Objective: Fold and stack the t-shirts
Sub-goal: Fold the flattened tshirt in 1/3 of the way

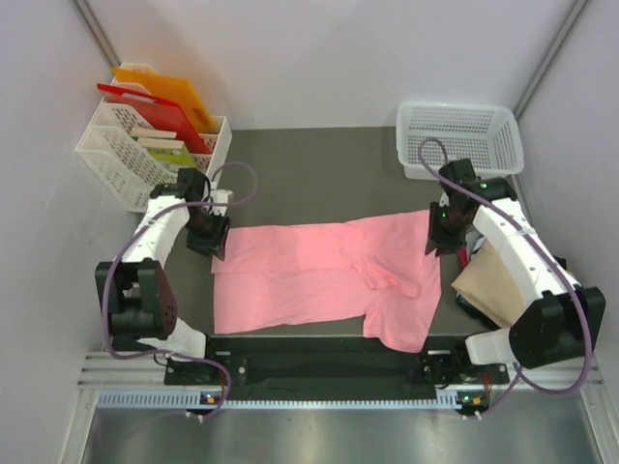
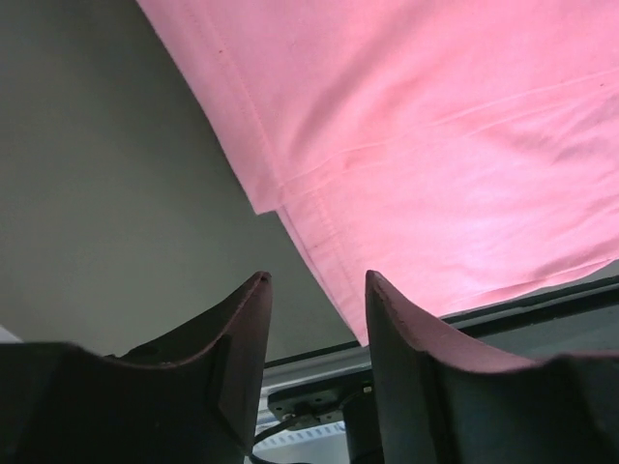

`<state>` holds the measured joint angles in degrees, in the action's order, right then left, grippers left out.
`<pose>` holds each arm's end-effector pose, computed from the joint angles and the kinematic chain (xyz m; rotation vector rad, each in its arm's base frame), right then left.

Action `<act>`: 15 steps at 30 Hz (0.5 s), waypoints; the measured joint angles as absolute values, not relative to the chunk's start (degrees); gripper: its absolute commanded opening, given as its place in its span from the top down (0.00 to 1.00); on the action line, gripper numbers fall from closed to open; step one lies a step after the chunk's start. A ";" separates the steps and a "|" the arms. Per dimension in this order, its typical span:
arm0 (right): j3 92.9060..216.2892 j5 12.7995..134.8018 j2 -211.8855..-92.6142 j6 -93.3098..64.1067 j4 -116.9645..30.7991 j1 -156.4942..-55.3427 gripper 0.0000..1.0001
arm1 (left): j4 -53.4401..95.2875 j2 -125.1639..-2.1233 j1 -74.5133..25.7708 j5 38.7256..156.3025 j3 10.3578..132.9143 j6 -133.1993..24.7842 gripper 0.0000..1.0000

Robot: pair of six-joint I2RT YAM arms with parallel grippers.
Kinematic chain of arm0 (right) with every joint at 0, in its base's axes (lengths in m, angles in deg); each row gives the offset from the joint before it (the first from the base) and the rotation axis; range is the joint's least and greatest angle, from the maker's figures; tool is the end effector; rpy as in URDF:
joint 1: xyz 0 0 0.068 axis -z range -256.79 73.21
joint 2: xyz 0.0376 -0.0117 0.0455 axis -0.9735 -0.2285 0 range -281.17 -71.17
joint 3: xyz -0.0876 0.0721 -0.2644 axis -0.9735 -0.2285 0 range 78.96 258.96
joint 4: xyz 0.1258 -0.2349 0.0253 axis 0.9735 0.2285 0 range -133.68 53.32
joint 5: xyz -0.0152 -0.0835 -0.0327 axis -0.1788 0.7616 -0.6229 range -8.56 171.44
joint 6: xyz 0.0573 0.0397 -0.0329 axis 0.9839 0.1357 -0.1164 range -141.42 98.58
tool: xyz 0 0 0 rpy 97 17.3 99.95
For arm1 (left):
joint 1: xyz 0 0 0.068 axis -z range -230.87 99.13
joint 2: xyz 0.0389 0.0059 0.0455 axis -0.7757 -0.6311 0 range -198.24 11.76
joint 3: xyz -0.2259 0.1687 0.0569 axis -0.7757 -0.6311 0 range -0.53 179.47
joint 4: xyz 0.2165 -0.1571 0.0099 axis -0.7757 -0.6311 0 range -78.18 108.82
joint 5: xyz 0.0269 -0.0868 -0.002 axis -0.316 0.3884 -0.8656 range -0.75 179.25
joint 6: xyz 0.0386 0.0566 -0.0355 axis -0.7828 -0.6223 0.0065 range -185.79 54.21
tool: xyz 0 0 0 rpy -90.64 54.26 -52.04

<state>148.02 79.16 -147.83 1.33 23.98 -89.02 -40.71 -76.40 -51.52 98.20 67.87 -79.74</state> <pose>0.2423 0.0552 0.2765 0.2586 2.8919 0.1681 0.2940 -0.0069 0.2277 0.3608 2.9083 -0.1925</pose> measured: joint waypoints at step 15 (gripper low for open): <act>162.05 84.88 -169.91 1.68 14.04 -88.98 0.79 | -40.38 -83.26 -46.18 96.08 80.11 -80.88 0.43</act>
<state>162.05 84.88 -169.91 1.68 14.04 -88.98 -40.38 -83.26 -46.18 96.08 80.11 -80.88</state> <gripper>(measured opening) 0.207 0.589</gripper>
